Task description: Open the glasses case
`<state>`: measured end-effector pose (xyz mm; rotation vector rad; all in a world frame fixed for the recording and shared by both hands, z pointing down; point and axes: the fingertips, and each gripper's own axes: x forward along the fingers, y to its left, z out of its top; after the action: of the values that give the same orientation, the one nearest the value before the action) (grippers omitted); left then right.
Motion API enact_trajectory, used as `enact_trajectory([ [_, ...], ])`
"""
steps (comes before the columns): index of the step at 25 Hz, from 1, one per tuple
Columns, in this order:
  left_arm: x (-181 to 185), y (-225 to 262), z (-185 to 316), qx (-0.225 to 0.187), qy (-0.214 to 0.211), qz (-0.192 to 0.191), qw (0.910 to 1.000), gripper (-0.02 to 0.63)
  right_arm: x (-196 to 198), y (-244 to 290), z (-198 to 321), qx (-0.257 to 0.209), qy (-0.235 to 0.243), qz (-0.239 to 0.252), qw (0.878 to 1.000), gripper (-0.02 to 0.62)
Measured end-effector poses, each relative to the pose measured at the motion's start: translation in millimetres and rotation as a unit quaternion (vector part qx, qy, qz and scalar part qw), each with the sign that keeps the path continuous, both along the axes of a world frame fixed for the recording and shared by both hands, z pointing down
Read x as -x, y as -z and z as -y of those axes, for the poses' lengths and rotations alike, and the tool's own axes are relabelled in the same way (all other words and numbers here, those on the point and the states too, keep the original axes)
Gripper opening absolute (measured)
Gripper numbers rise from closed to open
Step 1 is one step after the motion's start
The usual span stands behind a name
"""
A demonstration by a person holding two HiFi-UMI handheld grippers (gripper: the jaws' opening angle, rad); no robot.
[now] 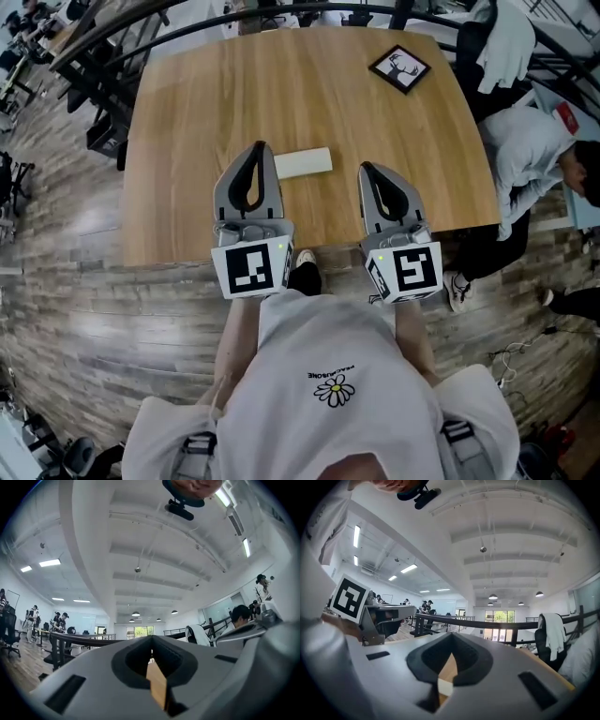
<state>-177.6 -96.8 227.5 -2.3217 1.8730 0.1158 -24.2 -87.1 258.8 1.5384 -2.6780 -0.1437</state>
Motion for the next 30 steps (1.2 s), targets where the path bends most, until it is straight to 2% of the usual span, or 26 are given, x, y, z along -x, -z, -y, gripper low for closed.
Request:
enact_trajectory([
  [5, 6.7, 6.5, 64.7, 0.001, -0.02, 0.003, 0.9998, 0.017, 10.1, 12.2, 56.1, 0.0, -0.037, 0.025, 0.999, 0.005],
  [9, 9.9, -1.0, 94.8, 0.023, -0.023, -0.012, 0.9994, 0.017, 28.4, 10.4, 80.9, 0.006, -0.019, 0.0, 1.0, 0.005],
  [12, 8.6, -8.7, 102.3, 0.036, -0.02, -0.023, 0.9989, 0.015, 32.3, 4.7, 90.6, 0.013, -0.009, -0.008, 1.0, 0.006],
  [16, 10.7, -31.1, 110.9, 0.065, -0.005, -0.038, 0.9972, 0.017, 31.0, 2.2, 111.6, 0.013, -0.007, 0.006, 1.0, 0.005],
  [19, 10.4, -39.9, 114.7, 0.076, 0.01, -0.051, 0.9957, 0.015, 34.3, 0.8, 116.8, 0.012, 0.012, 0.014, 1.0, 0.006],
  [23, 2.8, -36.7, 116.5, 0.071, 0.018, -0.044, 0.9964, 0.017, 34.3, 3.9, 117.4, 0.003, 0.034, 0.01, 0.999, 0.006],
  [30, -10.2, -32.2, 135.6, 0.078, 0.005, -0.023, 0.9967, 0.017, 19.1, -0.1, 132.5, 0.011, 0.026, 0.018, 0.999, 0.006],
])
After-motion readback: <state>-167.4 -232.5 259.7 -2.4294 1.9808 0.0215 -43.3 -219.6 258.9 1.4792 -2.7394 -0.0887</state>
